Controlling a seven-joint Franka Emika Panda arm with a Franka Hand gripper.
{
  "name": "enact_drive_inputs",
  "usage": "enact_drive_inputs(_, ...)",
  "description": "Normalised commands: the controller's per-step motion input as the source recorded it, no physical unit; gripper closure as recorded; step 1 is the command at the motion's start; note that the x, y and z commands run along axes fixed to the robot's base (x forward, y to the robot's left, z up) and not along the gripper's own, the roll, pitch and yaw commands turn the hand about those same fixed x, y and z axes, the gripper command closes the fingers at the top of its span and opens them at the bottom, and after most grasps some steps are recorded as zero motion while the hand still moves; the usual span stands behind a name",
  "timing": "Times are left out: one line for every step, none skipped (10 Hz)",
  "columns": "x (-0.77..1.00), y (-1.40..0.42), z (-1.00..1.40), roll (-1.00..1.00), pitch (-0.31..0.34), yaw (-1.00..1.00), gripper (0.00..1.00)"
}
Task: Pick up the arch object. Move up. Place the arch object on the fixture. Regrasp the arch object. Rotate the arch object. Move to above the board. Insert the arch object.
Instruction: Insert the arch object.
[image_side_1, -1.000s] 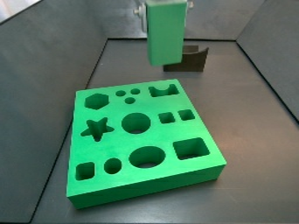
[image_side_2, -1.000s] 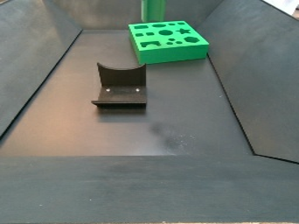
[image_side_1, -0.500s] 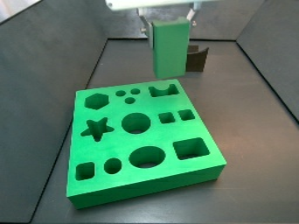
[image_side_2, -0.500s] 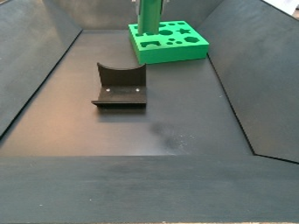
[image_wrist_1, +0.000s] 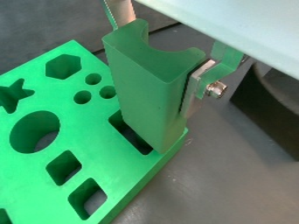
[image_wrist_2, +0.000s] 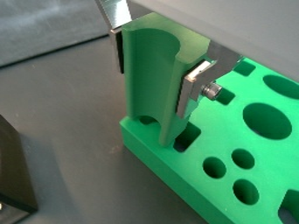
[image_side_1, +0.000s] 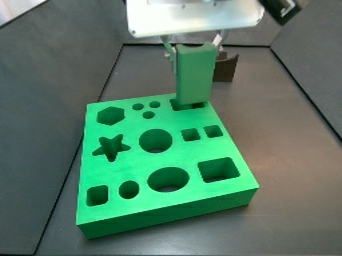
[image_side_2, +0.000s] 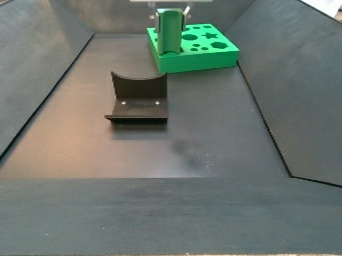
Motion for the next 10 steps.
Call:
enact_drive_inputs(-0.23,0.0,-0.19,-0.06,-0.194,0.02,1.0)
enact_drive_inputs(-0.2,0.0,-0.19,-0.05,-0.166,0.03,1.0)
enact_drive_inputs(-0.23,0.0,-0.15,-0.08,-0.16,0.01,1.0)
enact_drive_inputs(-0.15,-0.04,-0.09,-0.12,-0.167,0.03,1.0)
enact_drive_inputs(0.0,-0.12,-0.12,-0.15,-0.171,0.0,1.0)
enact_drive_inputs(0.01,-0.11,-0.14,-0.15,-0.134,0.01,1.0)
enact_drive_inputs(0.13,-0.06,-0.12,-0.16,-0.084,0.02,1.0)
enact_drive_inputs(0.21,0.0,-0.19,-0.12,-0.03,0.02,1.0)
enact_drive_inputs(0.25,0.0,-0.21,-0.09,0.0,0.02,1.0)
enact_drive_inputs(0.12,0.02,-0.14,-0.09,0.0,0.1,1.0)
